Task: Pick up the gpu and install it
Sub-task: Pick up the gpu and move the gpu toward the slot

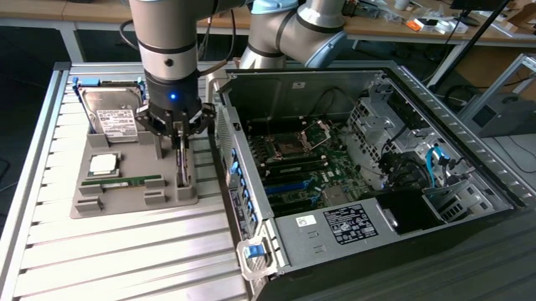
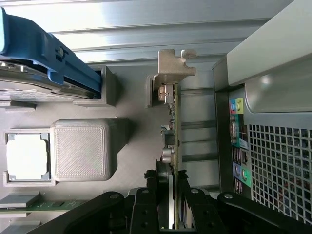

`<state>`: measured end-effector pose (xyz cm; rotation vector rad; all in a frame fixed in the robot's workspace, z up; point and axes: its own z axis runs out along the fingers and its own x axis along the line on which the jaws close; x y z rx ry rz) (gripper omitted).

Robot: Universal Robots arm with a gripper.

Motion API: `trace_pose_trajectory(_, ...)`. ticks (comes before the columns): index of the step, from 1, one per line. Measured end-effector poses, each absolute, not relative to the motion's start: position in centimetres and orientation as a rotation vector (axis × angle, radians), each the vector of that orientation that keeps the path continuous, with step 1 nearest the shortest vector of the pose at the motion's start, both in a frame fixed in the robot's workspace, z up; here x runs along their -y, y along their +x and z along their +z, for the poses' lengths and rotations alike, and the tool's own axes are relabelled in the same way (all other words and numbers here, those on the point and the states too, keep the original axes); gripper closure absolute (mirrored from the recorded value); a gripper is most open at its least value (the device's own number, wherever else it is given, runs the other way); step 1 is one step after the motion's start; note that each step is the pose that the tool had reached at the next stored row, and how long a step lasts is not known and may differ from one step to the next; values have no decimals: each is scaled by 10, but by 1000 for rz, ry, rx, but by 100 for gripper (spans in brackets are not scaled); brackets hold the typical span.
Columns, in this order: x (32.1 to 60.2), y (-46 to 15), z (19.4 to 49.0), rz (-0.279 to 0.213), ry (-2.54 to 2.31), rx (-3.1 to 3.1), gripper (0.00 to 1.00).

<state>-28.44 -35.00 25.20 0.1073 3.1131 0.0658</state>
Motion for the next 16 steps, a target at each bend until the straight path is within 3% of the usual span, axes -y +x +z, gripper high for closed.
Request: trace_pose_trajectory(16, 350, -284, 256, 66, 107, -3113, 73)
